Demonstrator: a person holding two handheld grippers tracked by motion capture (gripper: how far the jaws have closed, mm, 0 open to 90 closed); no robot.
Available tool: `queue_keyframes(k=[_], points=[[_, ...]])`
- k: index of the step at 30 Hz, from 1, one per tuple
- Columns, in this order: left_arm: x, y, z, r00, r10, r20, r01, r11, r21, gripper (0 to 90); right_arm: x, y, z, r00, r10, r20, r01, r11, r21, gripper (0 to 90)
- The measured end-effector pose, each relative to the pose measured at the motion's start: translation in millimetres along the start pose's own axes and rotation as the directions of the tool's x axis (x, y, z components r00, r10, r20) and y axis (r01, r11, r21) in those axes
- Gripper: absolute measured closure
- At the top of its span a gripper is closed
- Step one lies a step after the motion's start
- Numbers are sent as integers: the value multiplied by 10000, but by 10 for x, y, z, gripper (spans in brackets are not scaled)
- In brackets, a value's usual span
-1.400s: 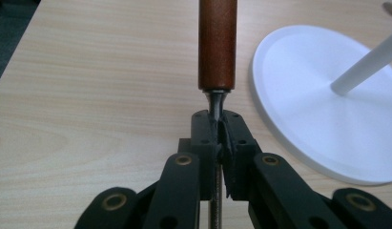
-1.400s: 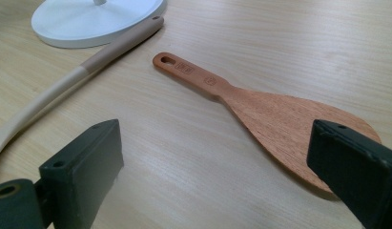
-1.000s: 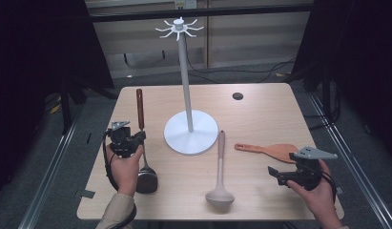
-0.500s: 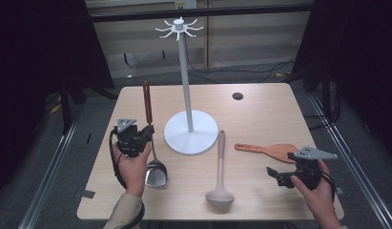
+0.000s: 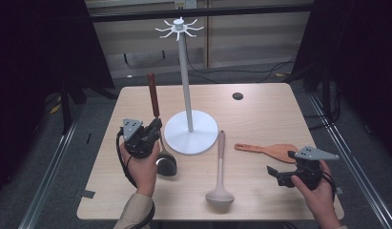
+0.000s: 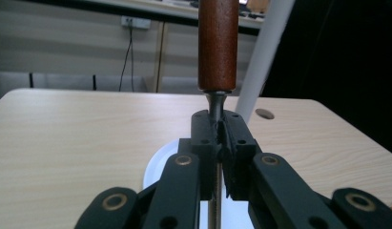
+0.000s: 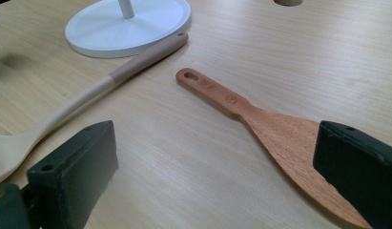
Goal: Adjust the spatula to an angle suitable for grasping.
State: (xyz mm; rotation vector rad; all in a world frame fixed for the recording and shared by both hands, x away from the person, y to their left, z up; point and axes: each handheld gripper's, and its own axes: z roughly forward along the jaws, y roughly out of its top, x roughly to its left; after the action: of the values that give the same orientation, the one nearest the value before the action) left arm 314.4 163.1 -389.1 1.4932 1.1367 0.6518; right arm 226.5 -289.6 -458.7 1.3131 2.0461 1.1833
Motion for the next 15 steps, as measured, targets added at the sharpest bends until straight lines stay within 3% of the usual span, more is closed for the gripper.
queue_keyframes(k=[6, 11, 15], points=[[-69, 31, -16, 9999, 63, 81, -59, 9985, -545, 849, -2, -3, -1, 10000, -8, 15, 8, 10000, 7, 4], [-126, 47, -30, 9986, 240, 472, -184, 9931, -1162, 849, 6, 7, -11, 9999, -112, 21, 113, 9999, -131, 5], [-164, 78, -33, 9986, 395, 360, -342, 9899, -1378, 849, 12, 12, -14, 9999, -124, 33, 124, 9998, -125, 6]])
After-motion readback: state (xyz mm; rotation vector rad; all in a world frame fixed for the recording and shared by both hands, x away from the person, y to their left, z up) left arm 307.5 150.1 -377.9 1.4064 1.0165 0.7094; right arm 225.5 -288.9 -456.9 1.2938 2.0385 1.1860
